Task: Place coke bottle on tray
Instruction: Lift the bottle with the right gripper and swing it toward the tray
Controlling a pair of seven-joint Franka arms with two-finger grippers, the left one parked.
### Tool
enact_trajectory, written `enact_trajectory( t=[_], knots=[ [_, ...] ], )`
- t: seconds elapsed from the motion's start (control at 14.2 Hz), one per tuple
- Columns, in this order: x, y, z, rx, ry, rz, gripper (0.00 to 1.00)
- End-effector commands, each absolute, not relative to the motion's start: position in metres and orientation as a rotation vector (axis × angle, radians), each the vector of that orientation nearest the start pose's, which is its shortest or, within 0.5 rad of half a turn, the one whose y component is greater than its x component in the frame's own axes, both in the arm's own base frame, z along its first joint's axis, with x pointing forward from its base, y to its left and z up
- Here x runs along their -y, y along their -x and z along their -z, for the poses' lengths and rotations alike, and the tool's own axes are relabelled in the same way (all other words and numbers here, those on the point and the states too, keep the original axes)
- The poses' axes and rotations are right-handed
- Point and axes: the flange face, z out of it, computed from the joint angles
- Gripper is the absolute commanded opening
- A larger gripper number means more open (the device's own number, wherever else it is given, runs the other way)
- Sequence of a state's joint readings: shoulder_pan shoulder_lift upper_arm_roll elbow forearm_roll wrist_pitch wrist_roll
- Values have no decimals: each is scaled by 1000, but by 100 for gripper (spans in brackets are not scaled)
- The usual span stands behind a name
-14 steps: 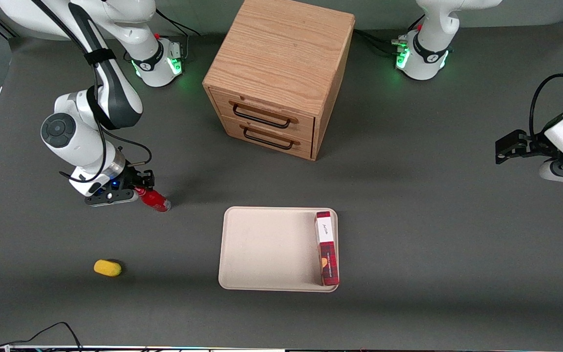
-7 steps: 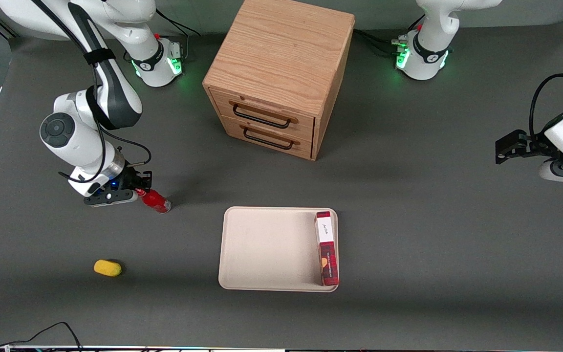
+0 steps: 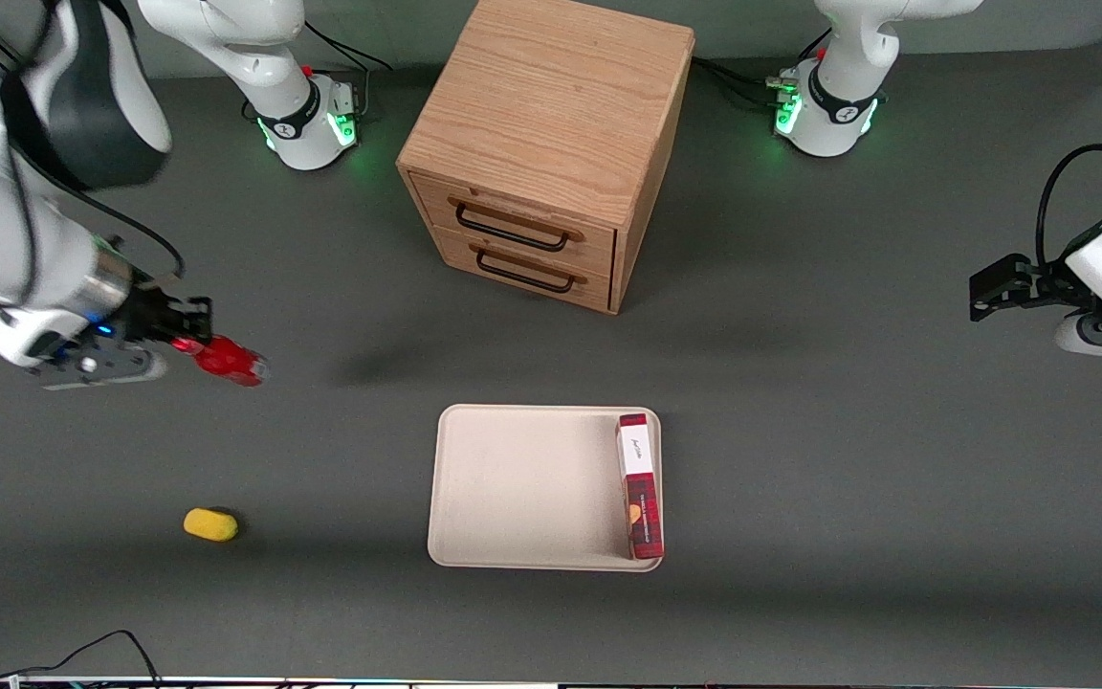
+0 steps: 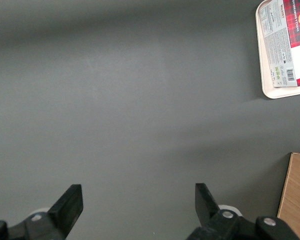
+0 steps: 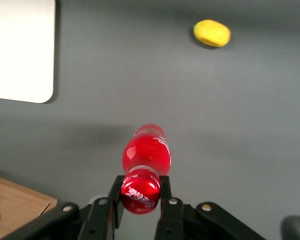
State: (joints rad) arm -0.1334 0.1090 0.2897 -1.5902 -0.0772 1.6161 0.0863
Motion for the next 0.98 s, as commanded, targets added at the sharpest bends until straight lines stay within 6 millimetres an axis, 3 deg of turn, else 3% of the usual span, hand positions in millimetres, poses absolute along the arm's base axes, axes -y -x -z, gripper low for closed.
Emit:
enact_trajectory(
  t=[0.0, 0.07, 0.28, 0.63, 0.91],
  knots=[
    [-72, -581, -627, 102, 3163, -112, 0],
    [-72, -582, -634, 83, 3160, -100, 0],
    [-78, -599, -611, 113, 3148, -126, 0],
    [-171, -656, -569, 311, 3067, 73, 0],
    [-247, -687, -486, 371, 3057, 201, 0]
  ],
)
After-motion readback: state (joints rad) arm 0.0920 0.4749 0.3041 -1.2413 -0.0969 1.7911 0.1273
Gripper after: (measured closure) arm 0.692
